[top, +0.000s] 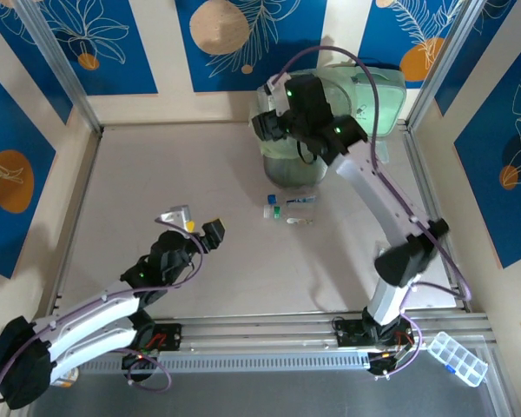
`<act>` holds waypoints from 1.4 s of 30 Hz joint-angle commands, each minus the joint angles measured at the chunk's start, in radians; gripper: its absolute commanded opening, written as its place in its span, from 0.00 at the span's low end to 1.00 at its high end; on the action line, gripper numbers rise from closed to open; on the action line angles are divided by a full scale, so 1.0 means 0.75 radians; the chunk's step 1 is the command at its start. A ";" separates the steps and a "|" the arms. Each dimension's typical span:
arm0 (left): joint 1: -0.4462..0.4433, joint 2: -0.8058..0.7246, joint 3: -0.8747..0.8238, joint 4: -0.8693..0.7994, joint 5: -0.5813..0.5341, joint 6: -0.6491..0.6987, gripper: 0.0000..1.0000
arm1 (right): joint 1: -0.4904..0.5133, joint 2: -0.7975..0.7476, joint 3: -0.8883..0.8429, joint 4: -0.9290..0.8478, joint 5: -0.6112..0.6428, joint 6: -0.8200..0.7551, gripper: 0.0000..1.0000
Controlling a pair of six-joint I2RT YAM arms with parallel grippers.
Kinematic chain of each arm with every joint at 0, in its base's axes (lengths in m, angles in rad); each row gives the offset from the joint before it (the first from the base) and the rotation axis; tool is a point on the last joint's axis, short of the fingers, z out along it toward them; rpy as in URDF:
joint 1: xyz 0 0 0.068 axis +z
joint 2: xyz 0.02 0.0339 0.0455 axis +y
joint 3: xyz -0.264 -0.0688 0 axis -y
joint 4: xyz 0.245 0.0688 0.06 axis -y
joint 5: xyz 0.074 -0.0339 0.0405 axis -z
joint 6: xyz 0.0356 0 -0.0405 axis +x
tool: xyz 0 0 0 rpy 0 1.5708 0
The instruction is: Put the plastic bottles in the bin
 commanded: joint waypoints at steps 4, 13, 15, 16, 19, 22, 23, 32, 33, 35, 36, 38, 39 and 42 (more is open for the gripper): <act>-0.005 0.189 0.140 0.058 0.168 0.097 0.91 | 0.003 -0.462 -0.562 0.294 -0.067 0.164 0.76; -0.029 0.574 0.477 -0.093 0.473 0.263 0.93 | 0.014 -1.110 -1.624 0.832 -0.142 0.679 0.78; -0.060 0.678 0.605 -0.190 0.484 0.305 0.94 | 0.015 -1.202 -1.765 0.895 -0.121 0.719 0.78; -0.078 0.733 0.673 -0.243 0.475 0.346 0.95 | 0.015 -1.242 -1.818 0.908 -0.093 0.728 0.78; -0.091 0.894 0.848 -0.355 0.463 0.446 0.97 | 0.020 -1.355 -1.931 0.947 -0.034 0.683 0.77; -0.091 1.056 0.999 -0.429 0.494 0.558 0.98 | 0.018 -1.477 -1.982 0.921 0.158 0.658 0.77; -0.093 1.102 1.038 -0.441 0.519 0.590 0.97 | 0.009 -1.520 -1.997 0.908 0.203 0.675 0.77; -0.091 1.422 1.328 -0.528 0.700 0.769 0.94 | -0.101 -1.836 -2.093 0.891 0.269 0.701 0.73; -0.090 1.441 1.354 -0.543 0.711 0.785 0.94 | -0.118 -1.834 -2.095 0.890 0.258 0.709 0.74; -0.091 1.473 1.401 -0.580 0.720 0.814 0.92 | -0.148 -1.823 -2.098 0.896 0.224 0.728 0.74; -0.091 1.487 1.421 -0.596 0.717 0.827 0.92 | -0.167 -1.815 -2.101 0.901 0.200 0.739 0.74; -0.092 1.506 1.449 -0.622 0.720 0.851 0.92 | -0.199 -1.802 -2.101 0.900 0.167 0.762 0.74; -0.091 1.514 1.464 -0.635 0.711 0.865 0.92 | -0.215 -1.797 -2.101 0.896 0.154 0.776 0.74; -0.092 1.539 1.496 -0.671 0.661 0.901 0.92 | -0.252 -1.798 -2.101 0.891 0.110 0.800 0.74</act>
